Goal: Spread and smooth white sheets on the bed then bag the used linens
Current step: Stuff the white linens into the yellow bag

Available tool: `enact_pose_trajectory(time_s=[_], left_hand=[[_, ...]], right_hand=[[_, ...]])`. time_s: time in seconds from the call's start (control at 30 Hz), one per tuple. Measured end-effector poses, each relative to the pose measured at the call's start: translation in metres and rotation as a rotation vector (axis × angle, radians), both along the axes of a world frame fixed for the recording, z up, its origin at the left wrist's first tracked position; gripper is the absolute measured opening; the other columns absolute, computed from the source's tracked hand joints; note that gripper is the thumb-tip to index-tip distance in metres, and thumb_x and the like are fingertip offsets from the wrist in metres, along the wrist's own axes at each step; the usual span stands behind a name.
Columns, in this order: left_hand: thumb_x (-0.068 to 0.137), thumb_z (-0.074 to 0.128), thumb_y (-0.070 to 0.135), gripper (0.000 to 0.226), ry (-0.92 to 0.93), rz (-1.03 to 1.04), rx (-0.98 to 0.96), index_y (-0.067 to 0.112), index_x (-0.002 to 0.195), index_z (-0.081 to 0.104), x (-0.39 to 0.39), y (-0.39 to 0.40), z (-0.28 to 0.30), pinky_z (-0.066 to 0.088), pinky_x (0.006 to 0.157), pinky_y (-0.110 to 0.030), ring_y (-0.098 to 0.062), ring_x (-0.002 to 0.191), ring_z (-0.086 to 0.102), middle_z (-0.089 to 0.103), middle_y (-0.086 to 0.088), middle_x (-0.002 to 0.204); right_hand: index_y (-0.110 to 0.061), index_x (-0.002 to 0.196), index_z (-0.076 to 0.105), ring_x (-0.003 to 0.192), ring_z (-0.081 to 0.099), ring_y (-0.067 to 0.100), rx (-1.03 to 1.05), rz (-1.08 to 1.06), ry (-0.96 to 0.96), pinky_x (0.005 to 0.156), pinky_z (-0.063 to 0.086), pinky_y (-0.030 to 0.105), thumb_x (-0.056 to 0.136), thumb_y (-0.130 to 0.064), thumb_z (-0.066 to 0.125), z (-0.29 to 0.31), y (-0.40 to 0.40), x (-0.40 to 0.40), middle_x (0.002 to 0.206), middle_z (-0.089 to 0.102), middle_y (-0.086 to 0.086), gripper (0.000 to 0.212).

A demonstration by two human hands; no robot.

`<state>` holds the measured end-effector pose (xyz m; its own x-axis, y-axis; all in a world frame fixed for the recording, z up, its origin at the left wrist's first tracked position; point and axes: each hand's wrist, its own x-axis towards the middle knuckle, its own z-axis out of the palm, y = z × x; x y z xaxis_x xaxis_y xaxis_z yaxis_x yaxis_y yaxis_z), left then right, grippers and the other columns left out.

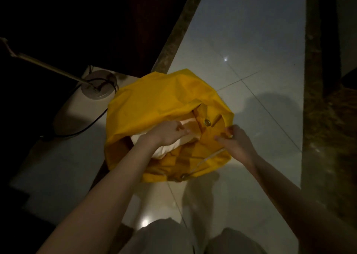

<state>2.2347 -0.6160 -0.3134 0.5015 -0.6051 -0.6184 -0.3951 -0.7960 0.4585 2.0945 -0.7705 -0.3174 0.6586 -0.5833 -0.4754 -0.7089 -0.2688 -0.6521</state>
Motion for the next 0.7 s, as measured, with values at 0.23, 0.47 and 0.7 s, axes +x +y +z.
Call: enact_pose_trajectory(time_s=[0.23, 0.47, 0.7], left_hand=[[0.099, 0.042, 0.051, 0.054, -0.09, 0.0, 0.125, 0.014, 0.136, 0.052, -0.01, 0.009, 0.127, 0.04, 0.099, -0.037, -0.029, 0.127, 0.047, 0.05, -0.009, 0.142], [0.098, 0.042, 0.051, 0.051, -0.197, -0.011, 0.155, 0.015, 0.133, 0.052, -0.028, 0.031, 0.316, 0.04, 0.094, -0.036, -0.028, 0.123, 0.049, 0.053, -0.012, 0.135], [0.098, 0.04, 0.053, 0.053, -0.29, -0.047, 0.087, 0.014, 0.131, 0.055, -0.052, 0.036, 0.52, 0.041, 0.093, -0.036, -0.03, 0.123, 0.051, 0.055, -0.013, 0.136]], right_hand=[[-0.004, 0.126, 0.05, 0.118, 0.049, 0.035, -0.102, 0.243, 0.104, 0.093, 0.042, 0.038, 0.091, -0.033, 0.063, 0.132, 0.027, 0.019, 0.13, 0.048, 0.018, 0.047], [-0.01, 0.138, 0.041, 0.128, 0.039, 0.034, -0.35, 0.544, 0.185, 0.098, 0.039, 0.043, 0.096, -0.046, 0.048, 0.336, 0.041, 0.021, 0.14, 0.039, 0.014, 0.056], [-0.013, 0.139, 0.041, 0.129, 0.038, 0.031, -0.495, 0.641, 0.121, 0.1, 0.036, 0.045, 0.098, -0.049, 0.039, 0.55, 0.052, -0.009, 0.138, 0.043, 0.011, 0.055]])
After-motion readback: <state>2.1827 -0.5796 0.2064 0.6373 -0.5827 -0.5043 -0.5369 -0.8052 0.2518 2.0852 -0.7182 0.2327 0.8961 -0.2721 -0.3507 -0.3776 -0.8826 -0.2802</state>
